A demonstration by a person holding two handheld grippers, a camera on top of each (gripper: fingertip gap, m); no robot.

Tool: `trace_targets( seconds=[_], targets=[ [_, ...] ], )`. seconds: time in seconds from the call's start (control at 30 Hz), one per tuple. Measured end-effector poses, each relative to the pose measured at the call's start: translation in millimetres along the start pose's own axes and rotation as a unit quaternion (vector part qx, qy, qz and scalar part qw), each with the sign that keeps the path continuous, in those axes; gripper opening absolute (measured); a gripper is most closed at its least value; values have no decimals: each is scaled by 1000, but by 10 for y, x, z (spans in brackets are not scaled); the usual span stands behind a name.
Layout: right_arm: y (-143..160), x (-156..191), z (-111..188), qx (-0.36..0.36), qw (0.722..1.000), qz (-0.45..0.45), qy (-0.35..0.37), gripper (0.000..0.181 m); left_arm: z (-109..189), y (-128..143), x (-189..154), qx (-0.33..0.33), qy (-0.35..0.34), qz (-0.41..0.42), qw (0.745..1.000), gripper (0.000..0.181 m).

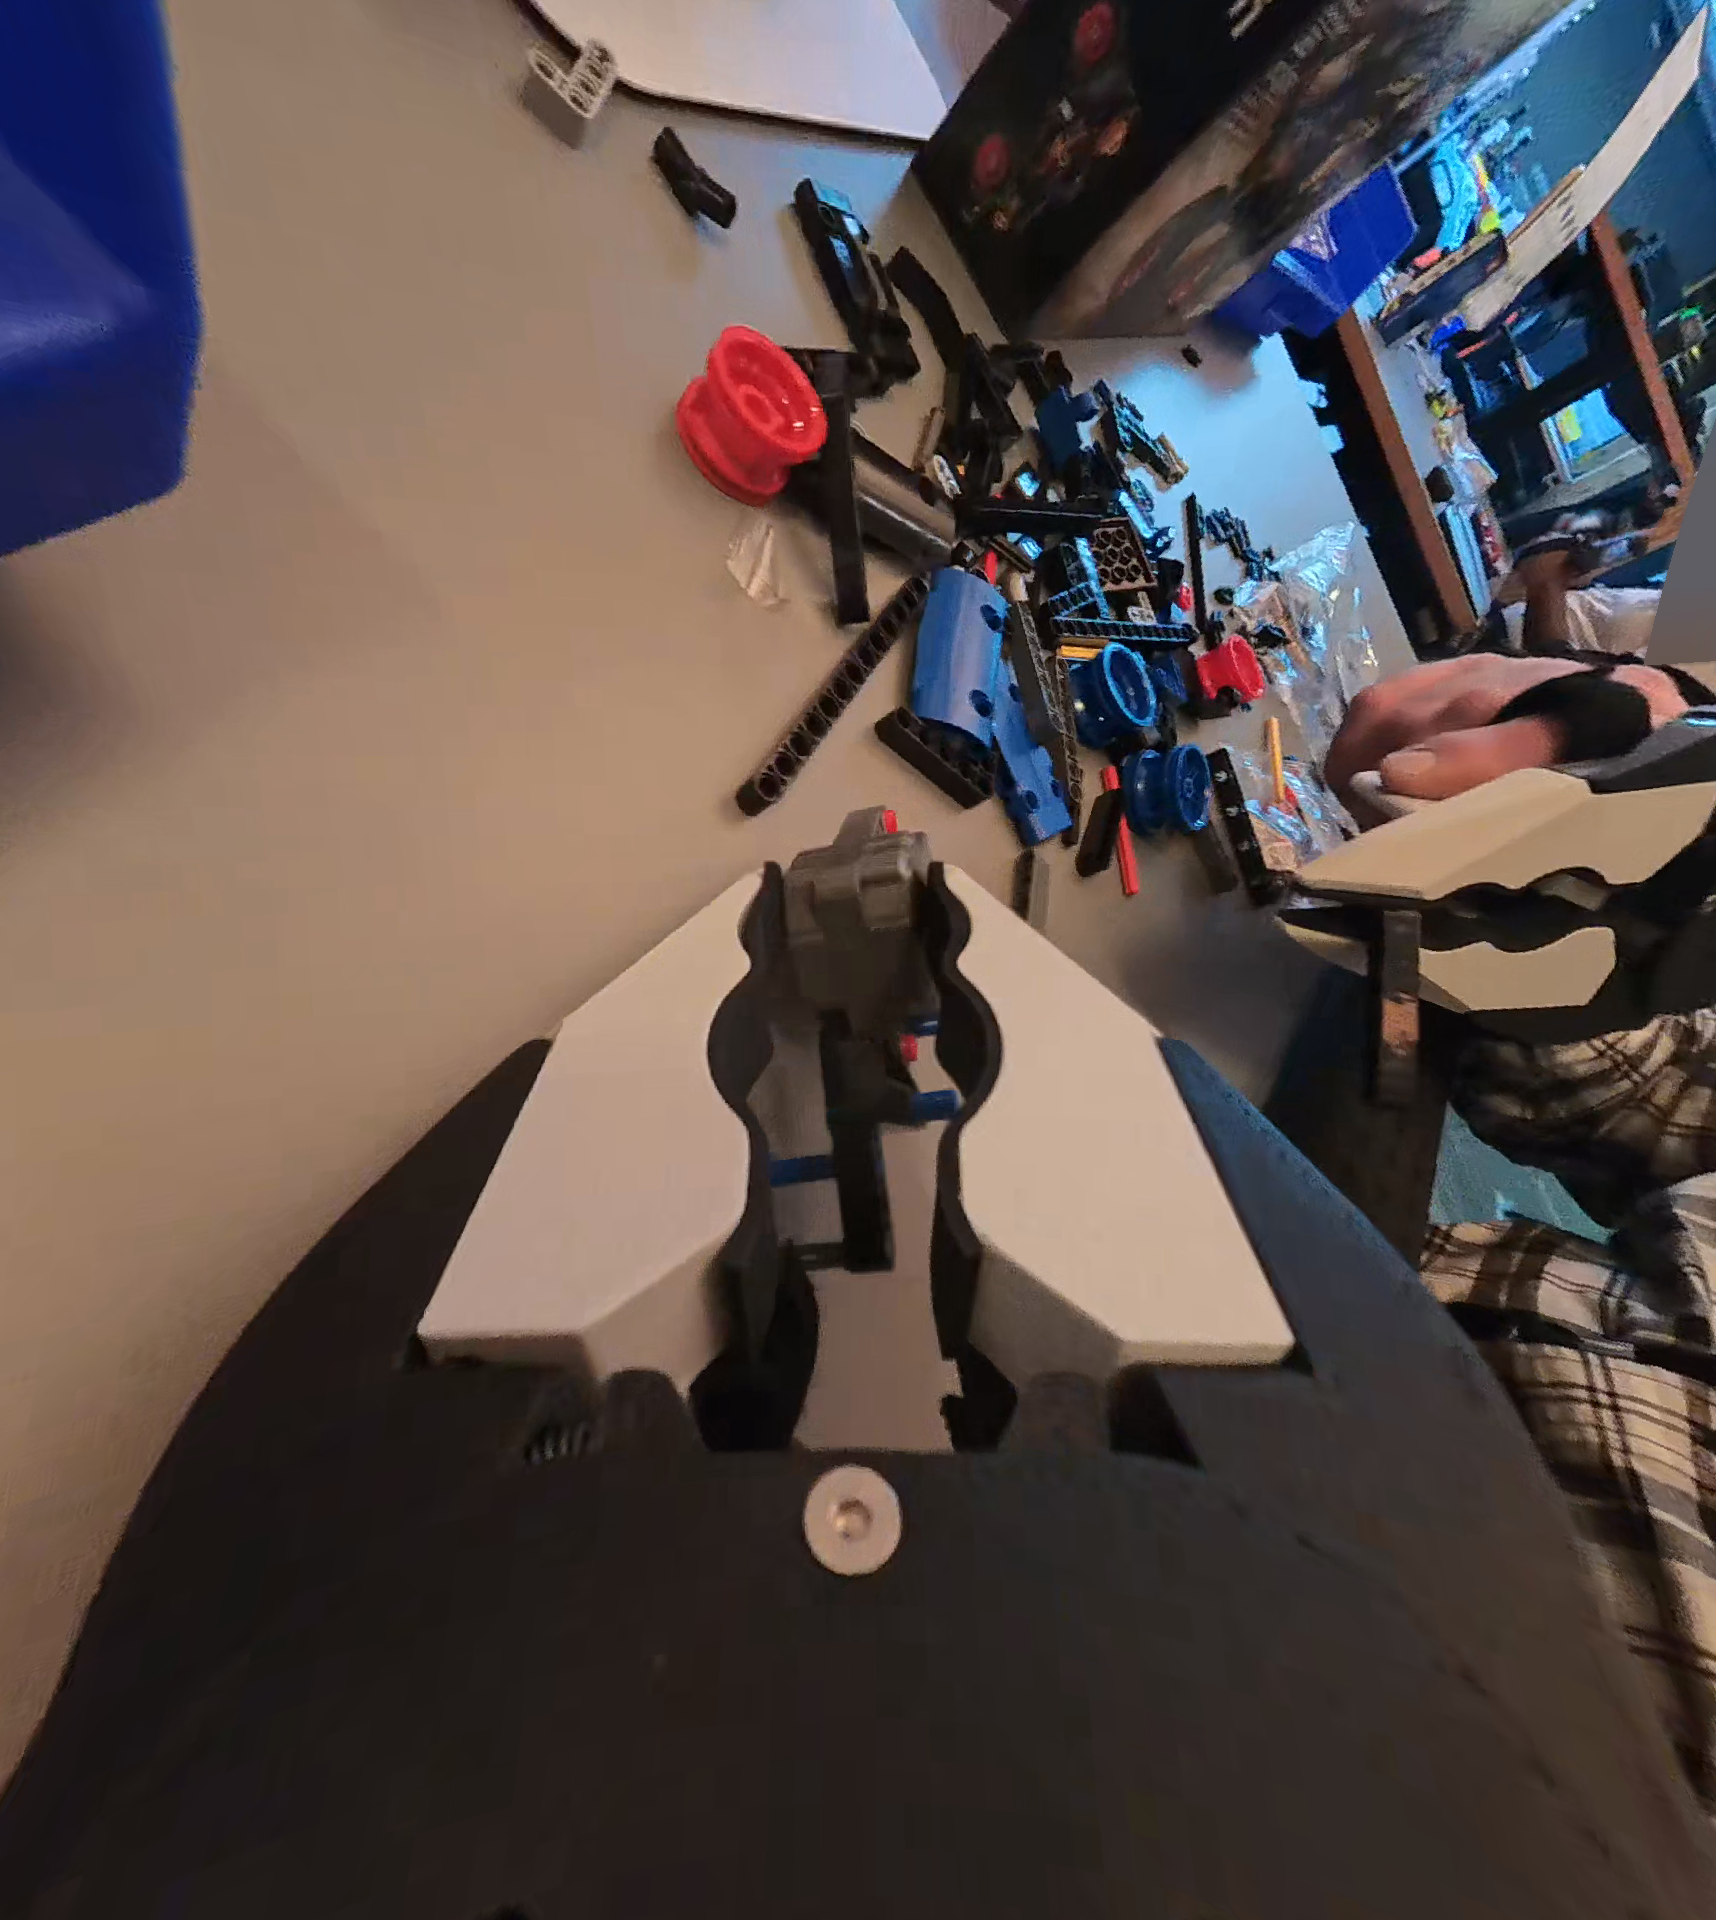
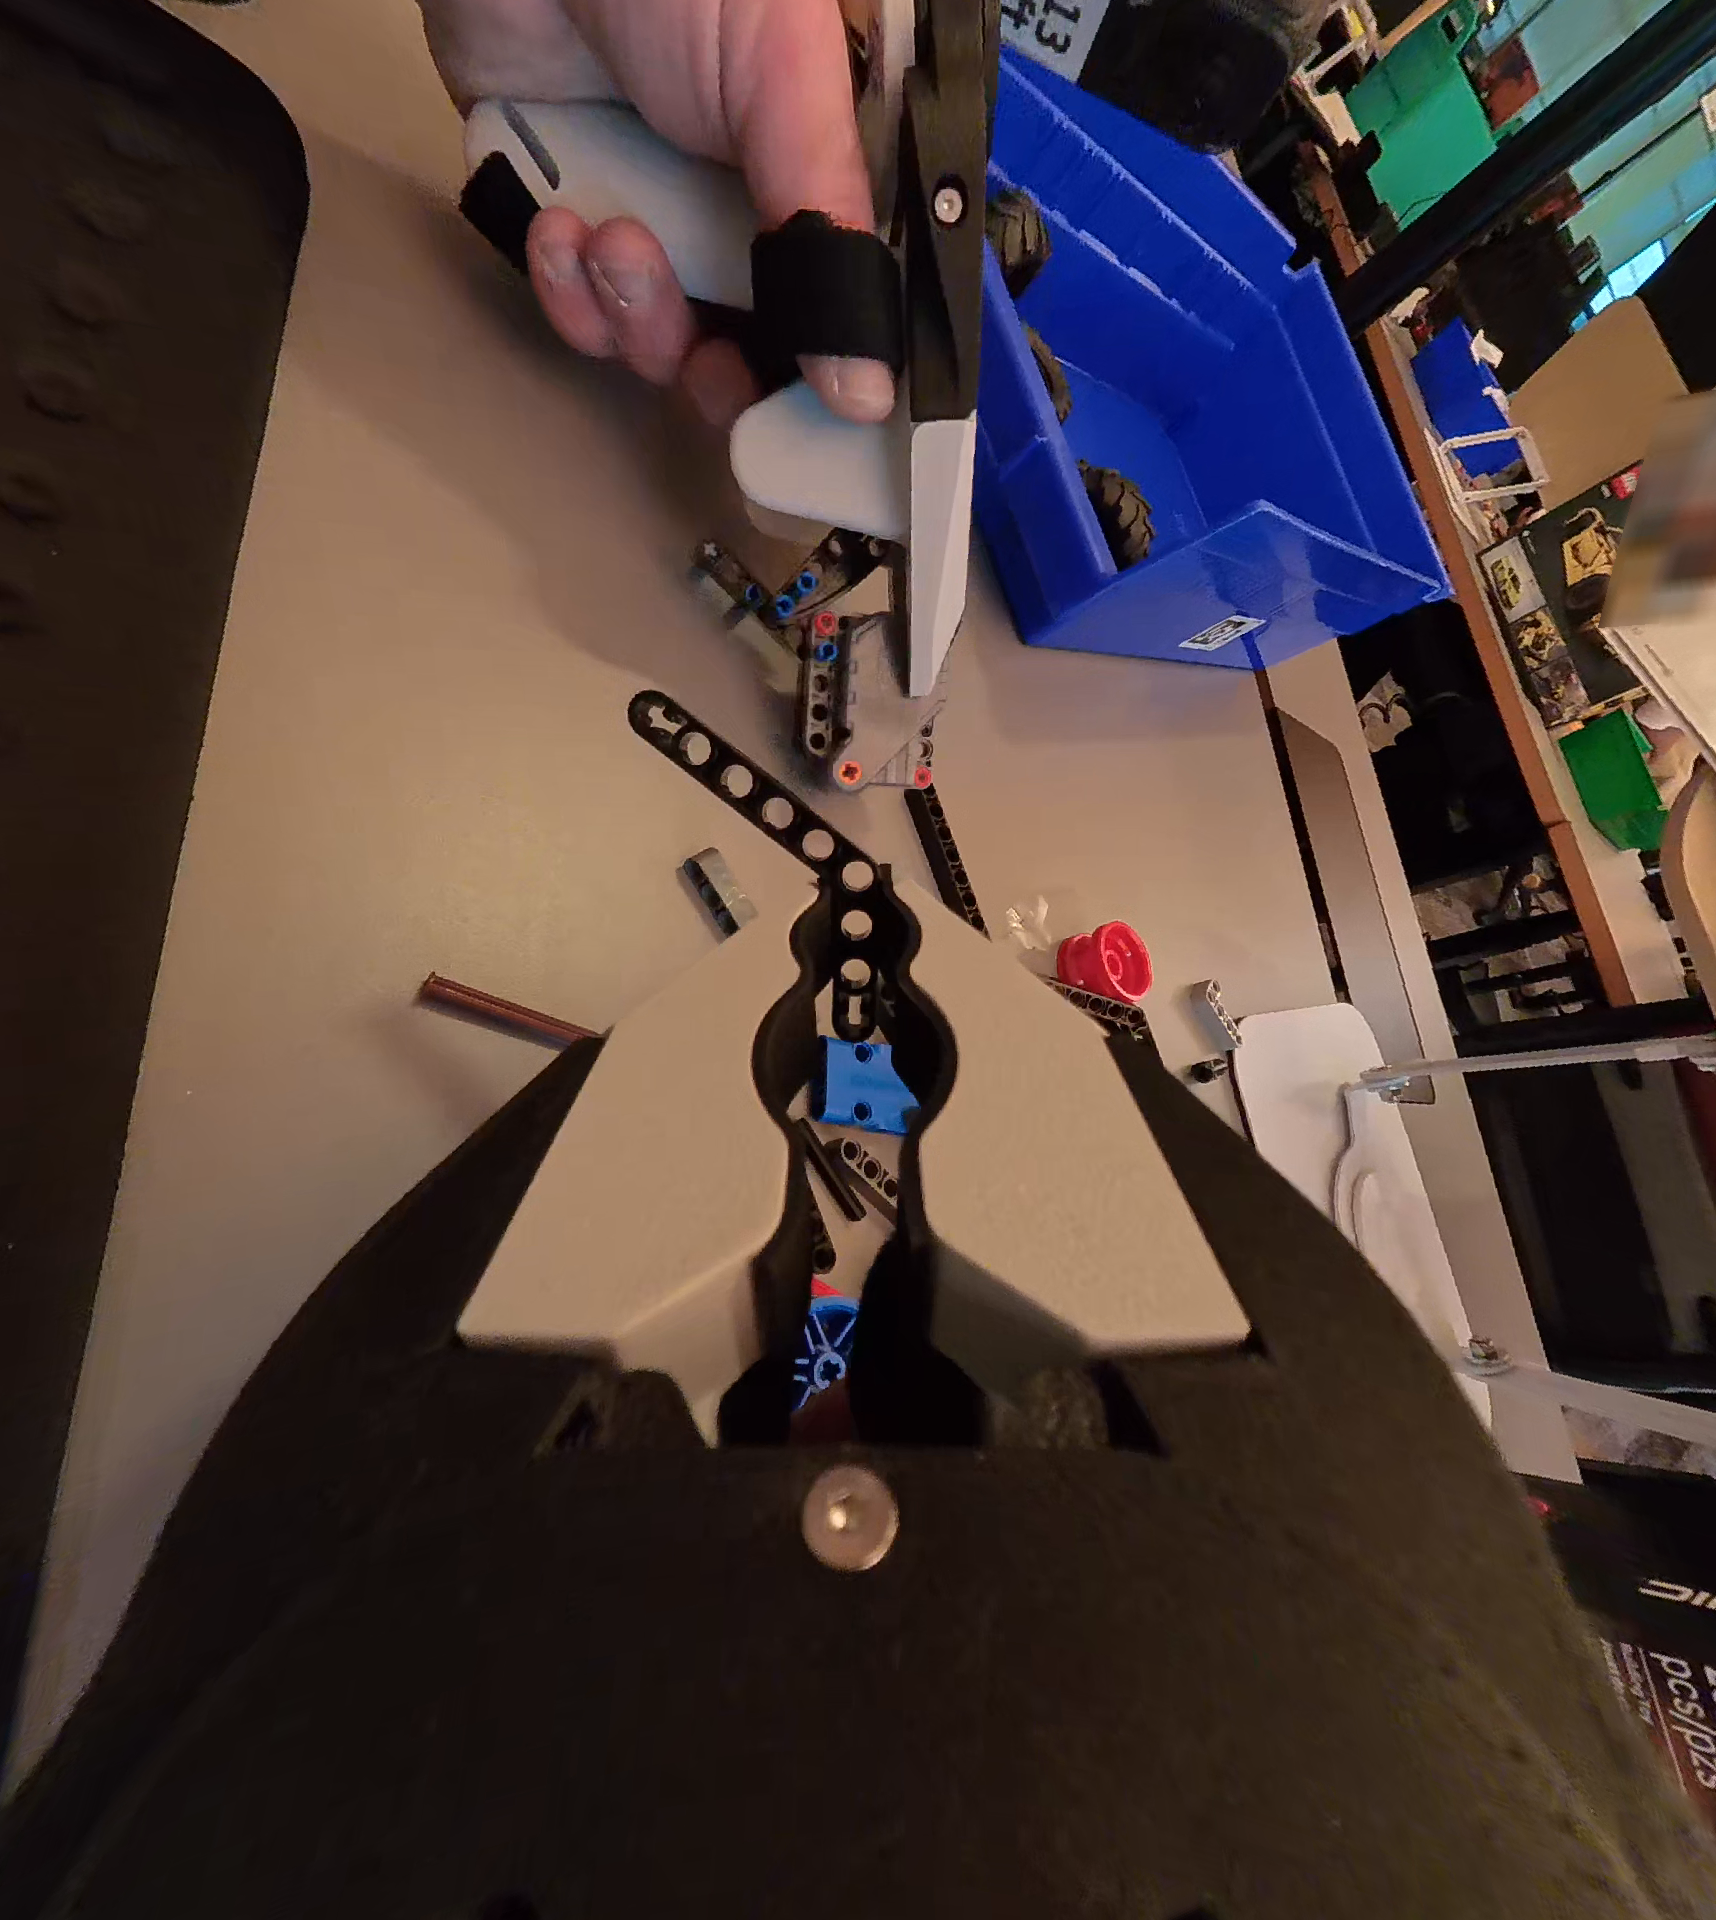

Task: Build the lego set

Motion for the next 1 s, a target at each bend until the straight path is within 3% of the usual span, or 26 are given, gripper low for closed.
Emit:
trace_targets(
  seconds=[0.23, 0.43, 0.57, 0.73, 0.83, 0.93, 1.0],
  targets=[
    [22, -4, -10, 2, 1000, -9, -6, 4, 41, 11, 139, -7, -38, -8, 999, 41],
    [26, -37, -24, 1, 999, -46, -17, 4, 341, -38, 45, -48, -101, -77, 991, 52],
    [-23, -101, -77, 3, 994, -103, -48, 4, 493, 8, -376, -77, -126, -197, 969, 48],
    [-136, -121, -202, 13, 979, -167, -121, 4, 364, 316, -931, -66, -118, -363, 922, 42],
    [-205, -142, -273, 19, 971, -183, -155, 5, 246, 441, -1084, -58, -133, -416, 898, 39],
    [-254, -156, -319, 19, 965, -193, -176, 5, 181, 459, -1088, -55, -196, -463, 862, 14],
    [-263, -150, -341, 24, 965, -189, -178, 5, 177, 437, -1139, -84, -191, -464, 861, 14]
  ],
)
Point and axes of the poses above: each gripper's, where its closed fingertips meet, z back along the fingers, y out of its underside, x = y × z across the jaws, the point moved 6 cm from there along z, back along the fingers, and after that the axes turned 5 degrees about -z, right-handed, at the moved point
